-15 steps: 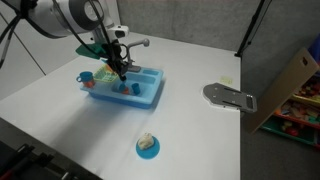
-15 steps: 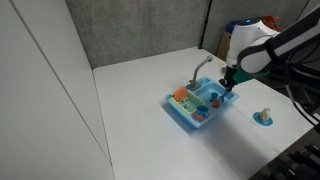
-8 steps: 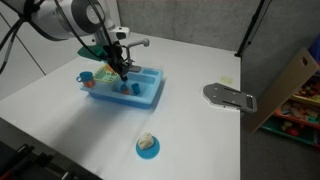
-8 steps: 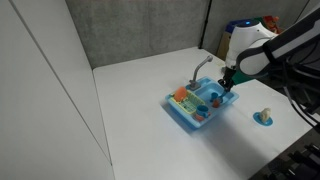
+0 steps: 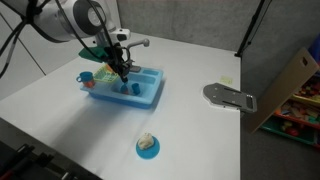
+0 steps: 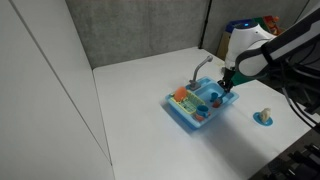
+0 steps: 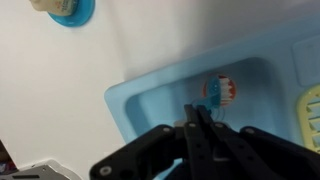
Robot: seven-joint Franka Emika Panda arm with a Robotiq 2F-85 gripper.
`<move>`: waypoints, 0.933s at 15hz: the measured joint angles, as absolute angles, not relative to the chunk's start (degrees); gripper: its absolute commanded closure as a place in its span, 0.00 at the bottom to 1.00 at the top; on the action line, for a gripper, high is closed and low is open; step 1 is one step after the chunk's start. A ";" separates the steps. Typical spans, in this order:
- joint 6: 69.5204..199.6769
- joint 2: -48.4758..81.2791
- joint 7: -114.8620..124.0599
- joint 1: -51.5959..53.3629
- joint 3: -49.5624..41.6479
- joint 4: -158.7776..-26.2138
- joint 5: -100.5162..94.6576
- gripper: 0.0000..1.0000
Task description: Put the blue brush in the orange cup.
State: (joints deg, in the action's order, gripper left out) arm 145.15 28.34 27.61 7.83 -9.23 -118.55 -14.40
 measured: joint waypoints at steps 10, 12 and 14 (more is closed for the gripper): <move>145.15 28.90 27.61 7.85 -9.52 -118.47 -14.40 0.97; 145.15 29.16 27.61 7.85 -9.69 -118.17 -14.40 0.97; 145.15 29.52 27.61 7.85 -9.79 -117.61 -14.40 0.97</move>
